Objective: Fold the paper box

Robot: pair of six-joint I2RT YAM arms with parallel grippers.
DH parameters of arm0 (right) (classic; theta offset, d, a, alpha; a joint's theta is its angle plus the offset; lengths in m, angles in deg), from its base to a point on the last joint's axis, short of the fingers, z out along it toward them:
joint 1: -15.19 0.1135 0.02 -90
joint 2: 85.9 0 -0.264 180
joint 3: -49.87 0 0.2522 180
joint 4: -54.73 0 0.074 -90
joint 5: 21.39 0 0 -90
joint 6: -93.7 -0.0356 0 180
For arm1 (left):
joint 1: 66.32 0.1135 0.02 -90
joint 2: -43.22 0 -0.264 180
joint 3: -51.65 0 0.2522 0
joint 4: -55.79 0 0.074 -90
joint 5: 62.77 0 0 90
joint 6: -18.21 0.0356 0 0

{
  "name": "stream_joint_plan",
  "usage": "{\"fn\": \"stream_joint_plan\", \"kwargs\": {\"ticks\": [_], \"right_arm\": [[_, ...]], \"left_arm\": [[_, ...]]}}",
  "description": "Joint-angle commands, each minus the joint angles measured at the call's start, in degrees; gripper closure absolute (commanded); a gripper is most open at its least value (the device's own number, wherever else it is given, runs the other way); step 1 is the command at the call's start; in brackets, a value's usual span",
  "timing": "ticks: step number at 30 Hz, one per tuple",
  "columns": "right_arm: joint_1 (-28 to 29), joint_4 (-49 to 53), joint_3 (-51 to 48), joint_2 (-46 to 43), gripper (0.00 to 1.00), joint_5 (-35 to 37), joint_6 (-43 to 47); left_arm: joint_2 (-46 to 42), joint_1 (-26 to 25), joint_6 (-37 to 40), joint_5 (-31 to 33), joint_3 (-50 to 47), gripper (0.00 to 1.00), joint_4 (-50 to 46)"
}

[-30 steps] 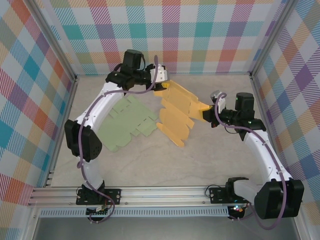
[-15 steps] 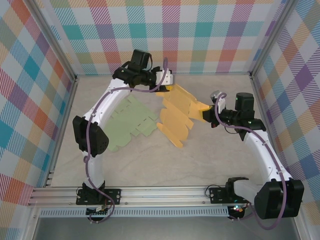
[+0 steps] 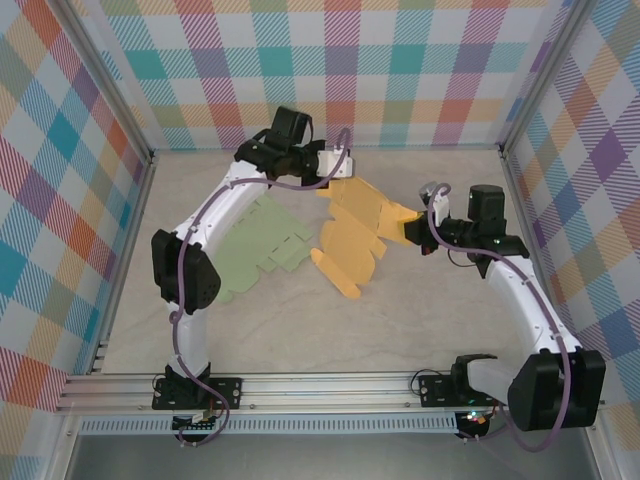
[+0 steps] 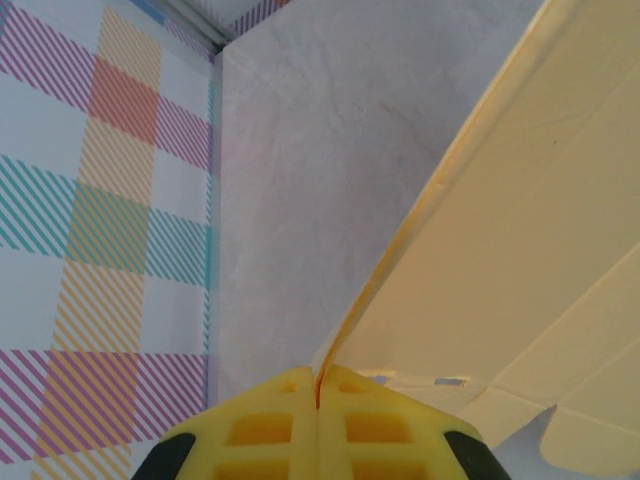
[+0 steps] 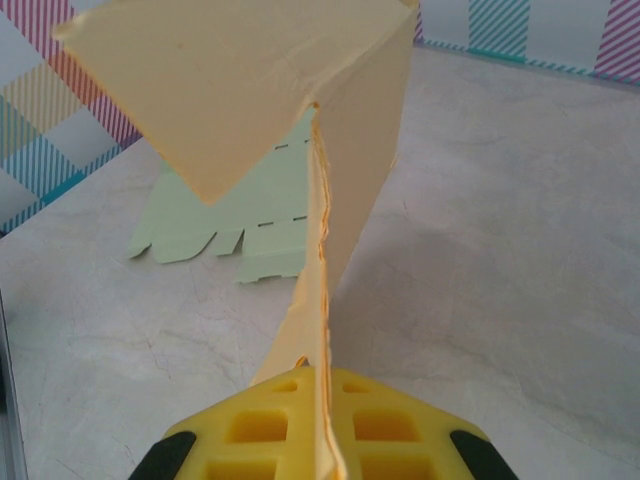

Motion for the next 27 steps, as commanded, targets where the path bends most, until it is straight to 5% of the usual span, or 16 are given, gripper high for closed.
{"fn": "stream_joint_plan", "kwargs": {"ticks": [1, 7, 14, 20, 27], "right_arm": [[0.0, 0.5, 1.6, 1.9, 1.0, 0.4, 0.5], [-0.9, 1.8, 3.0, 7.0, 0.97, 9.8, -2.6], [-2.8, 3.1, 5.9, 13.6, 0.77, 18.1, -6.8], [-3.8, 5.0, 8.1, 15.8, 0.57, 20.0, -11.0], [-4.2, 11.7, 13.9, 14.7, 0.48, 27.1, -18.3]], "left_arm": [[-0.5, -1.7, -2.0, 4.2, -1.6, 1.0, 1.2], [-0.1, -5.7, -9.0, 15.7, -2.4, 1.0, -1.0], [4.6, -9.8, -23.7, 27.2, 1.4, 1.0, -4.7], [9.3, -12.0, -28.0, 39.9, 3.0, 1.0, -4.7], [11.7, -12.0, -29.2, 40.4, 5.5, 1.0, -8.2]]}}
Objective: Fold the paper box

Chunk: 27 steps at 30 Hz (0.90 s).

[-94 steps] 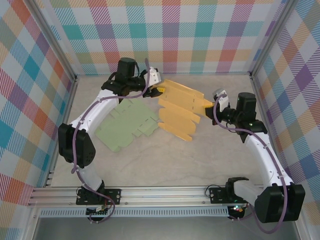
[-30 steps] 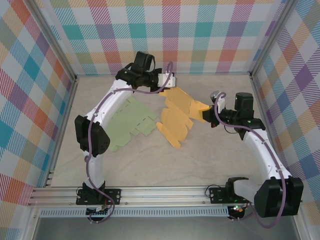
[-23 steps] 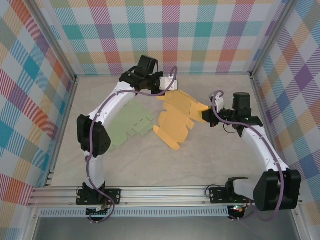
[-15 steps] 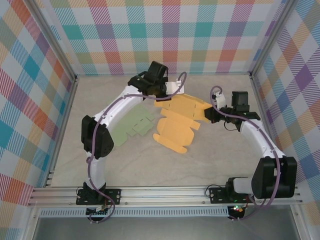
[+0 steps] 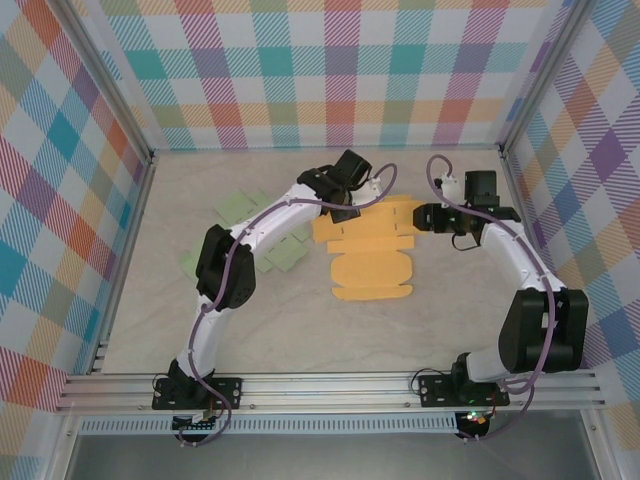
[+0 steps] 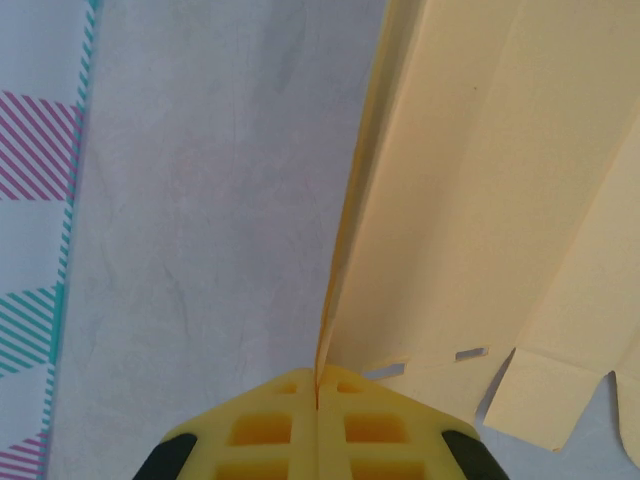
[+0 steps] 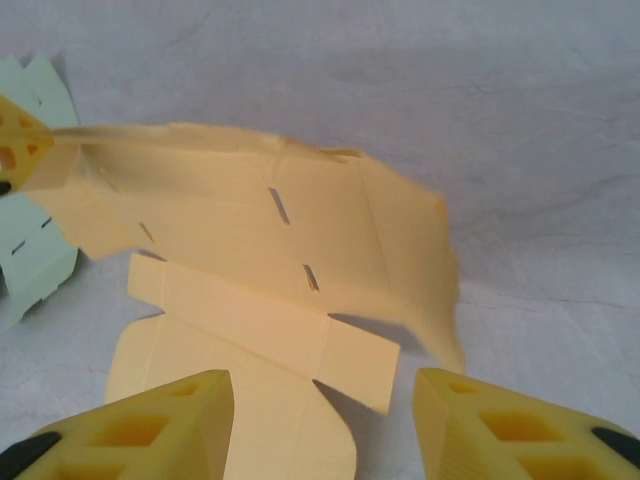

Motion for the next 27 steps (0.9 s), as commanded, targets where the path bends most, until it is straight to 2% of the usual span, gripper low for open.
{"fn": "stream_joint_plan", "kwargs": {"ticks": [1, 6, 11, 21, 27], "right_arm": [[-0.6, 4.7, 4.4, -1.4, 0.48, 3.7, -6.9], [-0.7, 0.9, 6.1, -0.5, 0.49, -3.6, -17.8], [-0.6, -5.1, 9.1, 4.6, 0.49, -10.7, -25.9], [0.8, -4.2, 20.3, 18.2, 0.5, -13.1, -28.6], [2.8, -4.6, 22.3, 22.3, 0.52, -14.5, -28.9]], "left_arm": [[0.1, 0.0, -1.7, 2.1, 3.9, 1.0, -3.6], [0.7, -0.1, -0.4, 3.8, 3.6, 1.0, -4.6], [0.2, -0.3, 1.4, 6.1, 0.6, 1.0, -1.8], [0.2, -1.9, 2.0, 11.4, -3.4, 1.0, 6.8], [-0.3, -2.7, 2.5, 13.7, -5.5, 1.0, 11.1]]}}
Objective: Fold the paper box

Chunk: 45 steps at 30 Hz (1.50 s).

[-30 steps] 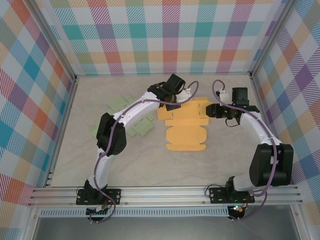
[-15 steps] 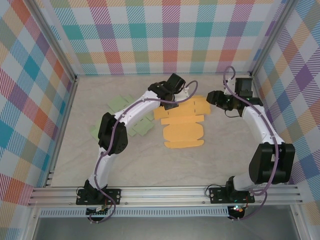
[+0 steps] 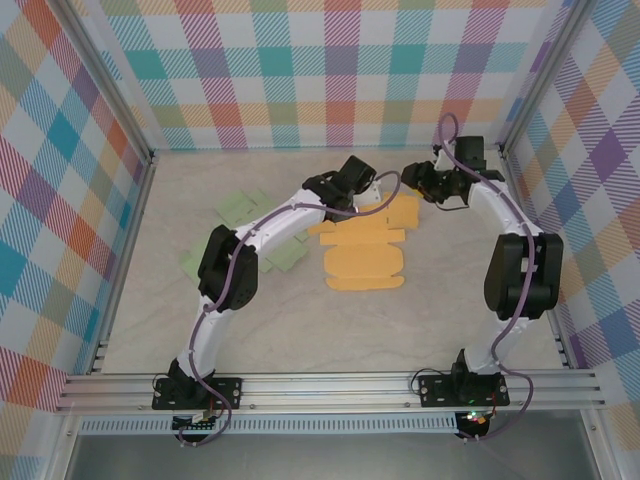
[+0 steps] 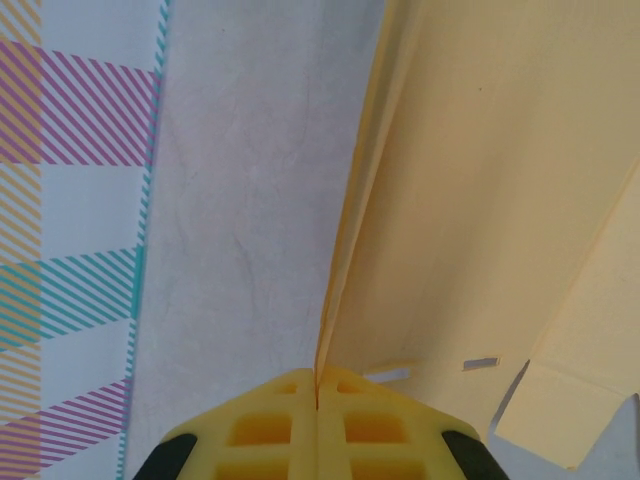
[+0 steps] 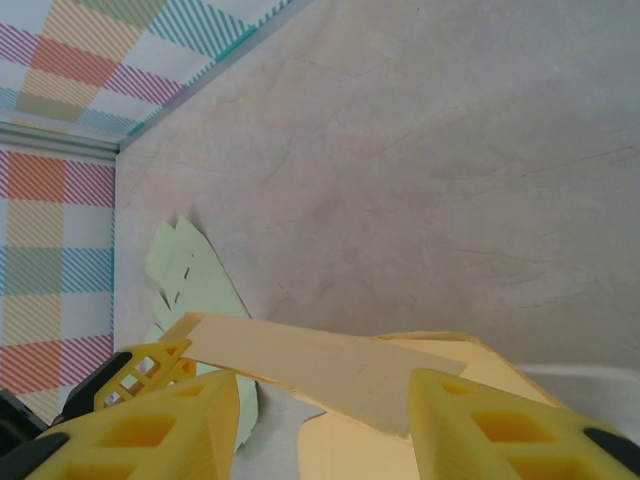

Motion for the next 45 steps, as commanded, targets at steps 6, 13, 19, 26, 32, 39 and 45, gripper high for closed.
{"fn": "stream_joint_plan", "kwargs": {"ticks": [6, 13, 19, 26, 32, 39, 45], "right_arm": [[3.0, -1.2, 0.5, 2.1, 0.54, -2.1, -1.7], [3.8, -1.9, -2.2, 2.9, 0.53, -1.4, -2.7], [4.1, 0.4, -1.3, 3.6, 0.51, -0.1, -0.9], [4.0, 4.5, 1.1, 0.9, 0.5, 3.3, 1.4], [4.0, 7.3, 2.1, -2.1, 0.43, 8.2, 3.2], [4.0, 8.3, 2.8, -1.7, 0.41, 8.7, 3.4], [4.2, 8.7, 5.1, 1.0, 0.4, 7.5, 3.6]], "left_arm": [[-1.0, -1.4, 0.6, 4.1, -4.5, 1.0, 7.4], [-1.3, -1.8, -0.2, 4.2, -5.3, 1.0, 9.0], [-2.3, -1.9, -0.1, 4.2, -7.5, 1.0, 11.6], [-5.0, -2.6, 2.2, 7.3, -16.2, 1.0, 25.7], [-7.1, -3.7, 5.9, 11.5, -24.2, 1.0, 39.7], [-9.4, -4.3, 6.3, 11.7, -27.1, 1.0, 44.8], [-9.0, -5.0, 8.0, 12.6, -27.8, 1.0, 46.8]]}}
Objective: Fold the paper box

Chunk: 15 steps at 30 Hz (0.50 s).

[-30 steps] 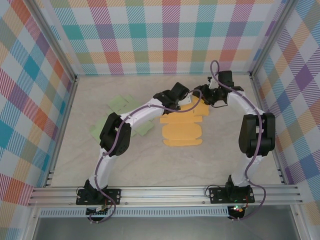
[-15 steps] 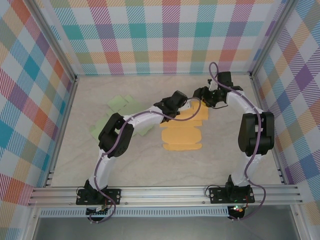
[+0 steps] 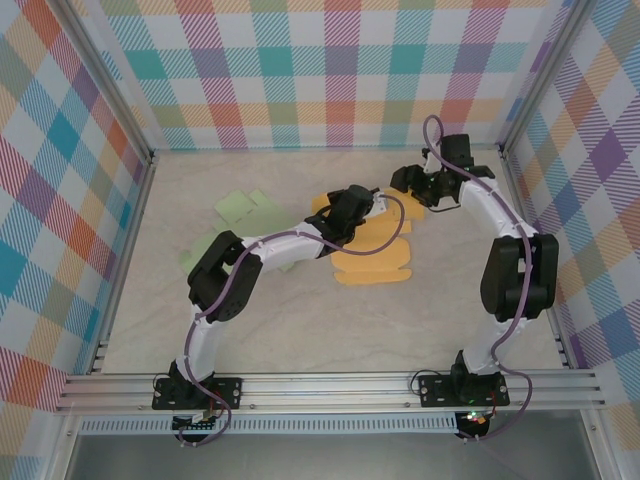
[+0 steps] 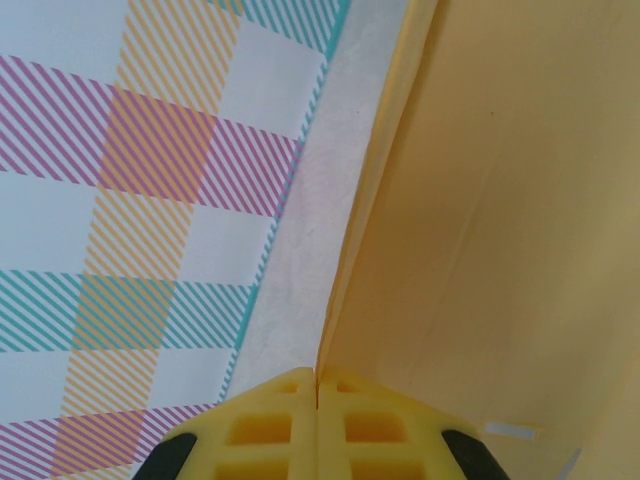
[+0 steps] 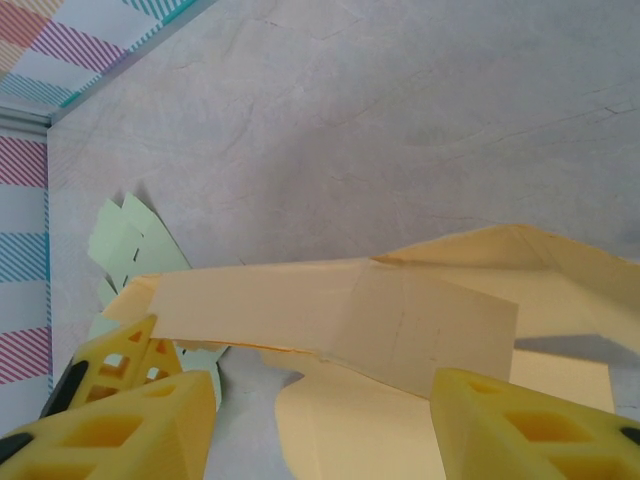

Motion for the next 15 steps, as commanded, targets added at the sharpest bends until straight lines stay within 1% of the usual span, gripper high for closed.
{"fn": "stream_joint_plan", "kwargs": {"ticks": [1, 6, 10, 15], "right_arm": [[0.5, 2.2, 3.5, 2.1, 0.4, -0.3, 1.6], [0.7, 4.6, 5.1, 0.7, 0.38, 2.3, 3.6], [0.7, 5.3, 6.4, 1.3, 0.37, 2.3, 3.5], [0.8, 5.2, 7.4, 3.3, 0.37, 1.4, 2.8]], "left_arm": [[-2.1, -1.2, 1.5, 1.6, -1.0, 1.0, 4.4], [-1.8, -1.4, 1.8, 2.3, -1.3, 1.0, 5.5], [-2.0, -1.6, 2.7, 2.6, -2.2, 1.0, 8.5], [-1.8, -1.7, 3.2, 2.9, -2.2, 1.0, 8.8]]}}
